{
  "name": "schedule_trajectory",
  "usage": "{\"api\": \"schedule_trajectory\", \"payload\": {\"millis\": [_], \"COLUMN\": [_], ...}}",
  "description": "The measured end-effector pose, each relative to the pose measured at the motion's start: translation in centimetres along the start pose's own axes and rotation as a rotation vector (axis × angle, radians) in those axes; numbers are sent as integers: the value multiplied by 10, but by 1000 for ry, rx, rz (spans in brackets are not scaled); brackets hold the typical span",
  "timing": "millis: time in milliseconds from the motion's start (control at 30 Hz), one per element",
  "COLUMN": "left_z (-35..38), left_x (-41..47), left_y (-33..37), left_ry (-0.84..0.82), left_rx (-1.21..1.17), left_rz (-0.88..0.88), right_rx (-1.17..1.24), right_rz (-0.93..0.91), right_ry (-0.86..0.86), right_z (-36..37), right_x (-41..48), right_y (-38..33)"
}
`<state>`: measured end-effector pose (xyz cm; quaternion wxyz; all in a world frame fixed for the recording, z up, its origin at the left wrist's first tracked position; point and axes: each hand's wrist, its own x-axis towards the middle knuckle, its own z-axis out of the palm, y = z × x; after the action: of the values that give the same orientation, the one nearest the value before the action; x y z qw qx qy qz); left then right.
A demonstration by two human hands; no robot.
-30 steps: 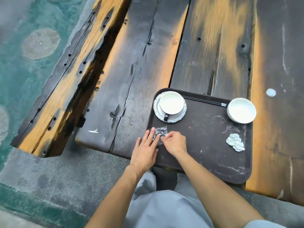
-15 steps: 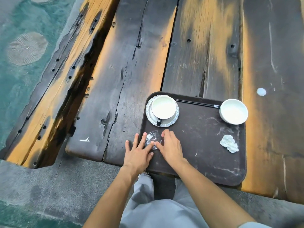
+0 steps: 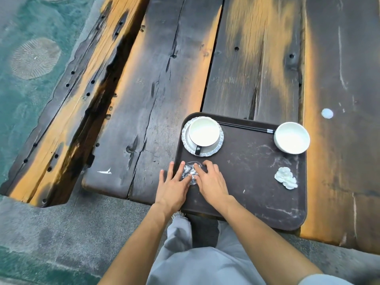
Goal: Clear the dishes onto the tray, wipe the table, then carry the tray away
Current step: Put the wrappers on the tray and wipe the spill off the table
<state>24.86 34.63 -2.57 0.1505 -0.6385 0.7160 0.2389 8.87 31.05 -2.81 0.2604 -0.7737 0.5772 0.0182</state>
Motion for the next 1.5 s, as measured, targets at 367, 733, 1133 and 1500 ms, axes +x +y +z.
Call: {"api": "schedule_trajectory", "payload": {"millis": [367, 733, 1133, 1500], "left_z": [-35, -54, -19, -42], "left_x": [-15, 15, 83, 85], "left_y": [25, 108, 212, 216], "left_ry": [181, 363, -202, -26], "left_rx": [-61, 83, 87, -252], "left_rz": [33, 152, 231, 81], "right_rx": [355, 389, 309, 1157], "right_rz": [-36, 262, 506, 624], "right_ry": [-11, 279, 129, 364], "right_z": [-24, -73, -106, -158], "right_x": [-14, -59, -82, -88], "right_y": [8, 110, 231, 261]}}
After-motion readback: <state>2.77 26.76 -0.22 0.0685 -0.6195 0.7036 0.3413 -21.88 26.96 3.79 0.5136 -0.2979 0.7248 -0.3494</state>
